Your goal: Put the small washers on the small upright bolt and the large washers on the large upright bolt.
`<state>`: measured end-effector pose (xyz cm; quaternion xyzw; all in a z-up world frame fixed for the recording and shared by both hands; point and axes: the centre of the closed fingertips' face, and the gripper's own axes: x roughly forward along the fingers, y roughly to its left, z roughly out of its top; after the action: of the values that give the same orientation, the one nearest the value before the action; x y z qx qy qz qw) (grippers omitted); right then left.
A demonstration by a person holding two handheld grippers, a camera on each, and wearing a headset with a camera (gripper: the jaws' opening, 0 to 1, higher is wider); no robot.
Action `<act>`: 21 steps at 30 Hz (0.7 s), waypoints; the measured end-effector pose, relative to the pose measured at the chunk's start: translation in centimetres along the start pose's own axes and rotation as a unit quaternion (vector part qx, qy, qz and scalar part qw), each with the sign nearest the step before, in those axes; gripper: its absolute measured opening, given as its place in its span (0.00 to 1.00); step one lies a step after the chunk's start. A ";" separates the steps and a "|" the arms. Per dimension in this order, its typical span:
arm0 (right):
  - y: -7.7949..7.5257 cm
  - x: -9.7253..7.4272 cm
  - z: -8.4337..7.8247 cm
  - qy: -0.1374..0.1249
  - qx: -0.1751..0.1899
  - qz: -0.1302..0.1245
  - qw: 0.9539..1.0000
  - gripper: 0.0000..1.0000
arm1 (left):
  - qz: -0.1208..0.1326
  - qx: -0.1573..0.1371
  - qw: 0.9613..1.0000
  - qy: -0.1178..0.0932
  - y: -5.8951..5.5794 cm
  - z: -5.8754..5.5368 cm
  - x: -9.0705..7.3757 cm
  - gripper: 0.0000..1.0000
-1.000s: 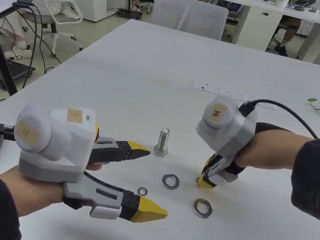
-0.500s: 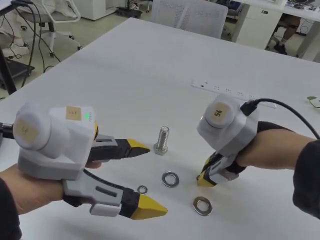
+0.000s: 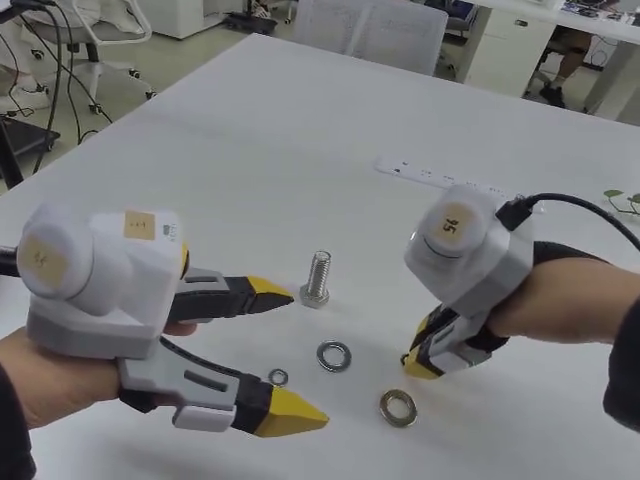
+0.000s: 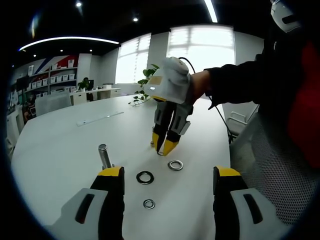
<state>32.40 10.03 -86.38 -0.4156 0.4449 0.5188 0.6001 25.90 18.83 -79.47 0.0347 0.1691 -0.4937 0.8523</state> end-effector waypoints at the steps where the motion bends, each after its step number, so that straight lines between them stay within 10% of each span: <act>1: 0.0 -0.1 -0.1 0.000 0.001 0.000 1.000 0.14 | 0.000 0.000 1.000 0.000 0.0 0.0 0.0 0.72; 21: 0.3 -2.4 -3.6 -0.004 0.038 -0.011 0.999 0.14 | 0.000 0.000 1.000 0.003 0.0 -0.2 0.0 0.72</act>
<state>31.62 6.02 -85.02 -0.3952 0.4572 0.4966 0.6230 25.84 18.83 -79.63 0.0363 0.1716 -0.4937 0.8518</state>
